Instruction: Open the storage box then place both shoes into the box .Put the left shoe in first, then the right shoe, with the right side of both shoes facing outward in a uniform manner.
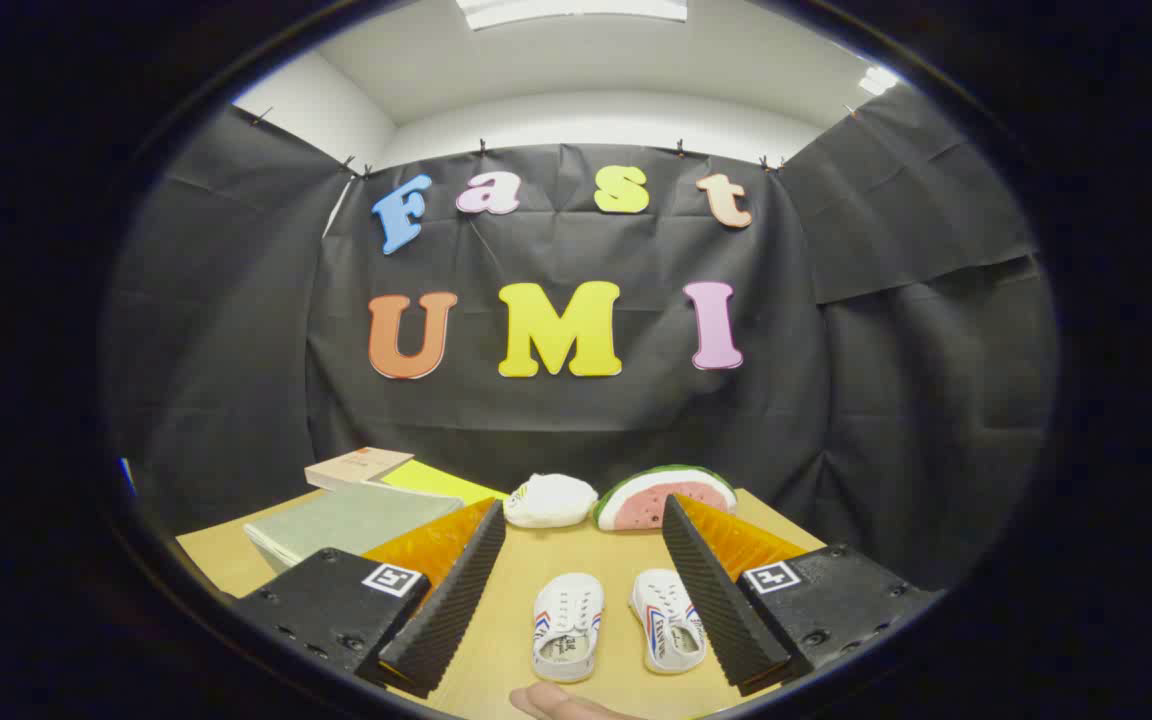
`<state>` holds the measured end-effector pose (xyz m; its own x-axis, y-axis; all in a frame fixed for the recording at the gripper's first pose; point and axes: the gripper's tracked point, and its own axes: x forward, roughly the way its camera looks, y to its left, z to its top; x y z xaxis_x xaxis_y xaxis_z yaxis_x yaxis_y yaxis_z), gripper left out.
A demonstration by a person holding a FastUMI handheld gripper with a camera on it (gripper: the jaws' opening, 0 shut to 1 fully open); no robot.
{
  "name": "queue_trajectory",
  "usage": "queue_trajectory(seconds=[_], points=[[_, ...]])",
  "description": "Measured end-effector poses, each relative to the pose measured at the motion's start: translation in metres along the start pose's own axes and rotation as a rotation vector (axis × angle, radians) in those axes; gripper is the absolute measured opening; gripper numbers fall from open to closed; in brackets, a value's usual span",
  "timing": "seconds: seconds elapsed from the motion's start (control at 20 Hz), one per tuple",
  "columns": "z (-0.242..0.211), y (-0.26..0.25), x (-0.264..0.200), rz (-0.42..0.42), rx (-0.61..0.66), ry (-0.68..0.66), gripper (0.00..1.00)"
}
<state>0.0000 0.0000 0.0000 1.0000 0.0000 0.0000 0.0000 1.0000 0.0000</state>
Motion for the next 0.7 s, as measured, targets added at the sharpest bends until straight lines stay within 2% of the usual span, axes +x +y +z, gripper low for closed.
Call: queue_trajectory(seconds=[0.5,0.7], points=[[-0.01,-0.01,0.002,-0.003,-0.008,0.007,1.0],[-0.017,-0.005,0.006,0.023,-0.01,0.021,1.0]])
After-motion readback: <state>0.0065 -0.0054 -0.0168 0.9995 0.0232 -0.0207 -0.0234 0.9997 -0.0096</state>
